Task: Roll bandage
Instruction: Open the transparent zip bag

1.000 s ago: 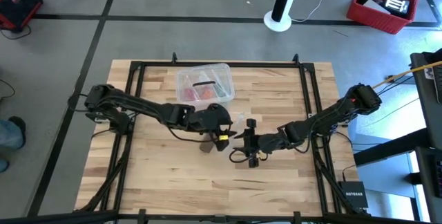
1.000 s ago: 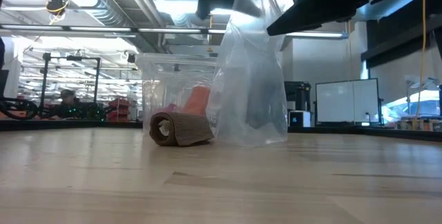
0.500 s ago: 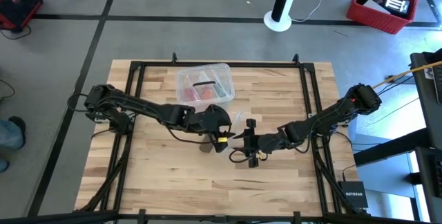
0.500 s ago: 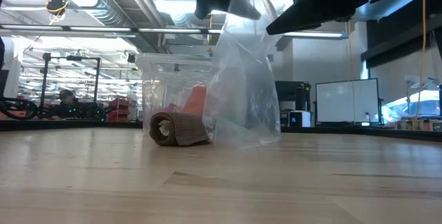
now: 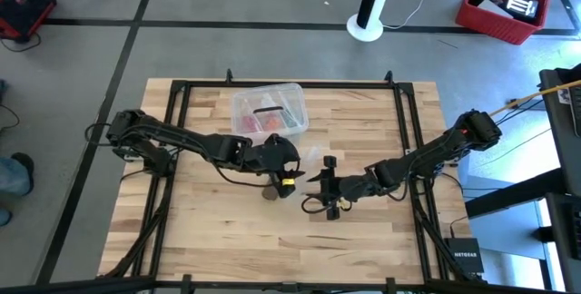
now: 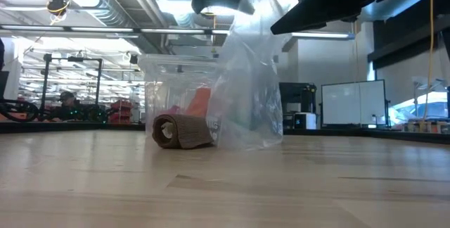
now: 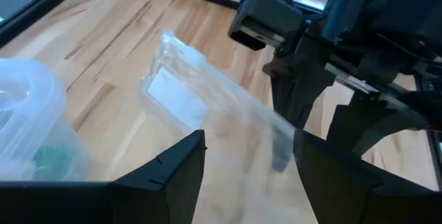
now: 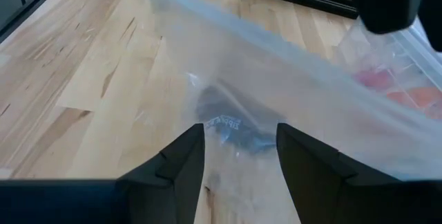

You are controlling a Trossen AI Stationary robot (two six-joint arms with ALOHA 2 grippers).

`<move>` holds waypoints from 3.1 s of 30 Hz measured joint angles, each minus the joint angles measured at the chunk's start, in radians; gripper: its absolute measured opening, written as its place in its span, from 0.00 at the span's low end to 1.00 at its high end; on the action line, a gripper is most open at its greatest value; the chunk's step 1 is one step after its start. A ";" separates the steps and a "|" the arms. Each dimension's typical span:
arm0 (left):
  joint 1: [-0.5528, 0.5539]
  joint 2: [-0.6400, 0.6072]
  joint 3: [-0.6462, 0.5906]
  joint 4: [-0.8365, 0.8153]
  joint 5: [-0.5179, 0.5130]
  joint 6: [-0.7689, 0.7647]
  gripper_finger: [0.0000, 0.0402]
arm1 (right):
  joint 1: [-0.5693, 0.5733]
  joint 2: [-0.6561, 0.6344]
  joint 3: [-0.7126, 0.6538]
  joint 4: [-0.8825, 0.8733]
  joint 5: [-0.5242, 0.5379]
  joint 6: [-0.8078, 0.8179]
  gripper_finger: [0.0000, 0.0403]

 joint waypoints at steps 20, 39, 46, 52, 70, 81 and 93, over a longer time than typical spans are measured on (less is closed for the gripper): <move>-0.009 0.012 -0.001 0.055 0.040 -0.031 0.53 | 0.000 0.000 0.000 0.028 0.054 -0.001 0.45; -0.006 0.060 -0.001 0.093 0.027 -0.007 0.53 | 0.000 0.000 0.000 0.025 0.052 0.000 0.45; 0.000 0.060 -0.001 0.086 0.025 -0.002 0.53 | 0.000 0.000 0.000 0.024 0.052 0.000 0.45; 0.000 0.059 -0.001 0.056 0.018 0.014 0.53 | 0.000 0.000 0.000 -0.003 0.052 0.000 0.45; -0.001 0.008 -0.001 -0.010 -0.018 0.026 0.53 | 0.001 0.000 0.032 -0.012 0.051 -0.037 0.45; -0.002 0.004 -0.001 -0.031 -0.018 0.018 0.53 | 0.001 0.000 0.032 -0.013 0.051 -0.028 0.45; -0.023 0.006 -0.001 -0.112 -0.077 0.236 0.53 | 0.015 -0.007 0.032 -0.144 0.041 0.059 0.45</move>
